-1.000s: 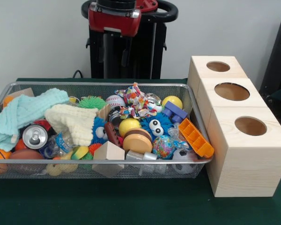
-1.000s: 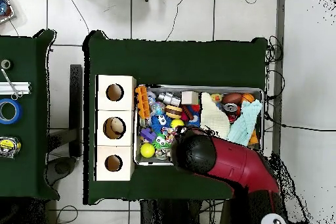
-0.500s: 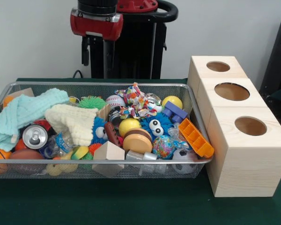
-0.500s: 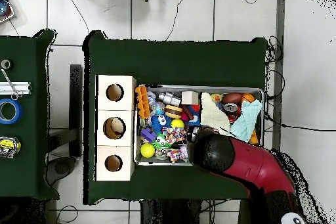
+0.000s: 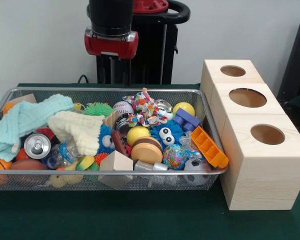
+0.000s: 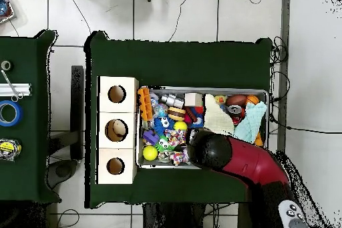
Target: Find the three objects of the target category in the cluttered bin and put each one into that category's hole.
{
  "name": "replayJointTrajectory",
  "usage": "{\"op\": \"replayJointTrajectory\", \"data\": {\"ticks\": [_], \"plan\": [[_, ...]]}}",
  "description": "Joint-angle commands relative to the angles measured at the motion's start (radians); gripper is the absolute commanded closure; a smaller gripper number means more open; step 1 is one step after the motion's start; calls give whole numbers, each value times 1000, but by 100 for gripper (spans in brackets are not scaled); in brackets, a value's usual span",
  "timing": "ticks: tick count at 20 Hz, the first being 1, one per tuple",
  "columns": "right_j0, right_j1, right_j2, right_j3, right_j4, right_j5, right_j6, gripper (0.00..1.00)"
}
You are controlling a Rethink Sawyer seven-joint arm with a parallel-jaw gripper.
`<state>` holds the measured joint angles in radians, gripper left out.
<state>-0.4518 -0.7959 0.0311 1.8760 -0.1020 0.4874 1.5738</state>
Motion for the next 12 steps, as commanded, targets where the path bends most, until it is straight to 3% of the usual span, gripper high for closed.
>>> {"op": "replayJointTrajectory", "data": {"ticks": [1, 8, 12], "plan": [[-15, 82, 147, -9, 0, -111, 66, 0], [44, 127, 143, -29, -18, -165, 104, 0], [70, 141, 133, -1, -10, -220, 138, 0]]}}
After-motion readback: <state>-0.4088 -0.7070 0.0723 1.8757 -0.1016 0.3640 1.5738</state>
